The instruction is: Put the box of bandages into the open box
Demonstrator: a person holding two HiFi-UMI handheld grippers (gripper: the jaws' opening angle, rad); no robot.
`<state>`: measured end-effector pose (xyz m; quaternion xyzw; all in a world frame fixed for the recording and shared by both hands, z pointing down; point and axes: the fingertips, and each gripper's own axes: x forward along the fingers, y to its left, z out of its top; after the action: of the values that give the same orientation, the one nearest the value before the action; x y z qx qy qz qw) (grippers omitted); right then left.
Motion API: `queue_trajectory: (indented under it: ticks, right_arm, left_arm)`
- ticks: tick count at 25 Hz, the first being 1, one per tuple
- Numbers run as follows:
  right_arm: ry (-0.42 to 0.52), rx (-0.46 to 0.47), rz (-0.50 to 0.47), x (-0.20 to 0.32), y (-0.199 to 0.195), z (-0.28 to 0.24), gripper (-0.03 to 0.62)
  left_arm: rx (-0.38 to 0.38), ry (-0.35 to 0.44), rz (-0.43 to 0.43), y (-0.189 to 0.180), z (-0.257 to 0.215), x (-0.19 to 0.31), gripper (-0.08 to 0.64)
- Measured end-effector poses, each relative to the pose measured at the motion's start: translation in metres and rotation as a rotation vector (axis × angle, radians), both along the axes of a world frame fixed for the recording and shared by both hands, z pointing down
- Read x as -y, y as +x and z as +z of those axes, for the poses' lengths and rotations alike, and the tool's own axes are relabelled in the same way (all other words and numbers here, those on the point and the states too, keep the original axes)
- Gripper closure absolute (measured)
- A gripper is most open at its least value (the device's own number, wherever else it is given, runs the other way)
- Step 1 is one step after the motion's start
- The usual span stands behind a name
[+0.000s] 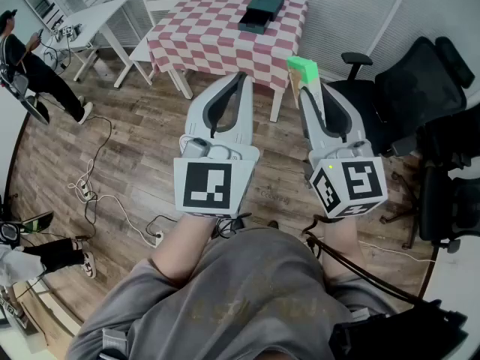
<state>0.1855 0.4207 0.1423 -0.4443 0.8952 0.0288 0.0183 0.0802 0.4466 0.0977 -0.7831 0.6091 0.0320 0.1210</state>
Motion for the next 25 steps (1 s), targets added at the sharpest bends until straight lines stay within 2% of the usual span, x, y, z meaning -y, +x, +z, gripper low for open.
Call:
queue_trajectory:
  ticks: [11,19,25]
  right_arm:
    - [0.003,0.007,-0.021,-0.005,0.013,0.005,0.472]
    - [-0.020,0.060,-0.024,0.001,0.045,0.006,0.472]
    - [-0.037,0.061,-0.048,0.012,0.059,0.000,0.472]
  left_arm:
    - [-0.005,-0.003,-0.011,0.017,0.004,-0.004,0.560]
    - [-0.008,-0.014,-0.025,0.044,0.011,0.000,0.560]
    - [0.006,-0.045,-0.034,0.059,0.012,0.009,0.560]
